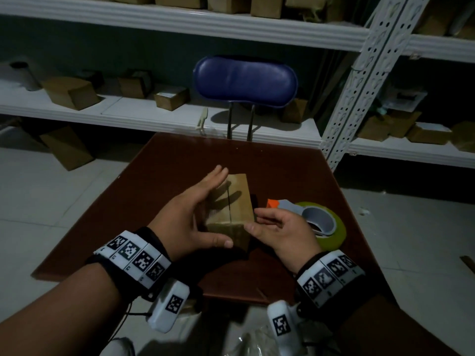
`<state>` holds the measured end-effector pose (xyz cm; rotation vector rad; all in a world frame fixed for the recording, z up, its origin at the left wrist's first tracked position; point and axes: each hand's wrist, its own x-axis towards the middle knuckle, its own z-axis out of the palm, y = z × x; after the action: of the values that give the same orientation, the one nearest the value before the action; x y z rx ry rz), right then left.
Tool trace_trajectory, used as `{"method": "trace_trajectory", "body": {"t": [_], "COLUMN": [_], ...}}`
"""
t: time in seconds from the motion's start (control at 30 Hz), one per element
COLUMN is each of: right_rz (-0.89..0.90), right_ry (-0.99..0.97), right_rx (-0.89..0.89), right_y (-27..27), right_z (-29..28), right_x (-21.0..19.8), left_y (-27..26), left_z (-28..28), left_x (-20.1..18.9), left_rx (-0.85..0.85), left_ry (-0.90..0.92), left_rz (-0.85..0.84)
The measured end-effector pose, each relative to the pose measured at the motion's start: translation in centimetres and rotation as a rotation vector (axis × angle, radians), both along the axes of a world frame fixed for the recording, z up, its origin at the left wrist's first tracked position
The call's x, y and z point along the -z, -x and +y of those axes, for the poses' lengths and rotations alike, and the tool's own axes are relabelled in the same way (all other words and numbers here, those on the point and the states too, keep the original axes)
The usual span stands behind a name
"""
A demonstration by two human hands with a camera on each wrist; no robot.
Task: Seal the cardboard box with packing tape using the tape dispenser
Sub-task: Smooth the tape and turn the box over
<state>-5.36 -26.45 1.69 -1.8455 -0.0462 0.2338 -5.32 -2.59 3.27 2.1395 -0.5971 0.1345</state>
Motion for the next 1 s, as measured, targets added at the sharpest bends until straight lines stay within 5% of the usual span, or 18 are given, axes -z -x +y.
{"method": "trace_trajectory", "body": {"t": [0.37, 1.0], "right_rz": [-0.053, -0.117], "right_ry": [-0.165, -0.230], "right_rx": [0.048, 0.154], "right_y": [0.4, 0.5], "right_z": [-0.2, 0.7], "right_x": [2.6, 2.5], "left_y": [3.4, 2.8], "left_z": [1.6, 0.6], "left_x": [1.3, 2.0], "left_rx": [-0.346, -0.397], "left_ry": [0.313, 0.557], "left_rz": [0.388, 0.357]}}
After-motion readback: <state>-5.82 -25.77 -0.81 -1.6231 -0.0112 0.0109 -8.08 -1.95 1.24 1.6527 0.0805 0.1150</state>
